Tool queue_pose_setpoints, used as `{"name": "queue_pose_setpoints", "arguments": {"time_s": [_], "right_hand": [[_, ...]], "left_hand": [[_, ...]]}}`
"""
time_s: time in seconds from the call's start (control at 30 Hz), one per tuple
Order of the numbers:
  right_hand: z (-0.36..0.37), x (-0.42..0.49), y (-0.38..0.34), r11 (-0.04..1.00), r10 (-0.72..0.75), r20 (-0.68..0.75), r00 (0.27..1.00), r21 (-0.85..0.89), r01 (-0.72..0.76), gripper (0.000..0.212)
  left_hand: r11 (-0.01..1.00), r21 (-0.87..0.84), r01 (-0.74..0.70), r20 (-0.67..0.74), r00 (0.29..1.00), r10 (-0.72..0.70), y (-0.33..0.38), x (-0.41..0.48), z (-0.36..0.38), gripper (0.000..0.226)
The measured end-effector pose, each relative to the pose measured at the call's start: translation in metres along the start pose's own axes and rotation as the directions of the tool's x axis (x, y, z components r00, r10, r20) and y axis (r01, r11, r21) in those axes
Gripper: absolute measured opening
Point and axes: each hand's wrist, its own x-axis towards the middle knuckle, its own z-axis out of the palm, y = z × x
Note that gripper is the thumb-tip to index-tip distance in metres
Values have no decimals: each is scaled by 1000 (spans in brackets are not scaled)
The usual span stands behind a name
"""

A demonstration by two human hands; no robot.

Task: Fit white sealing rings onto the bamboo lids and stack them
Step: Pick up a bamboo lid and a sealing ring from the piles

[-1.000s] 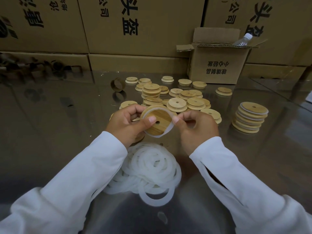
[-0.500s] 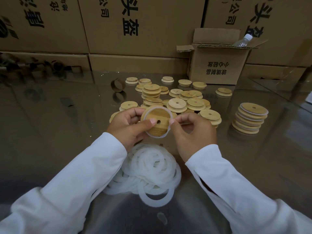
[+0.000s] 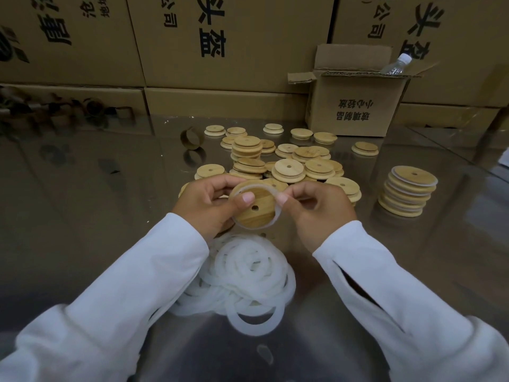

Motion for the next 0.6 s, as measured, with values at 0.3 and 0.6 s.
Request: {"name": "queue_pose_setpoints", "arguments": {"time_s": [0.3, 0.6], "right_hand": [[1, 0, 1, 989, -49, 4, 999, 137, 48, 13], [7, 0, 6, 959, -22, 51, 998, 284, 7, 16]], "left_hand": [[1000, -20, -9, -26, 1000, 9, 4, -2, -2, 22], [985, -165, 48, -45, 997, -56, -6, 3, -3, 19]]}}
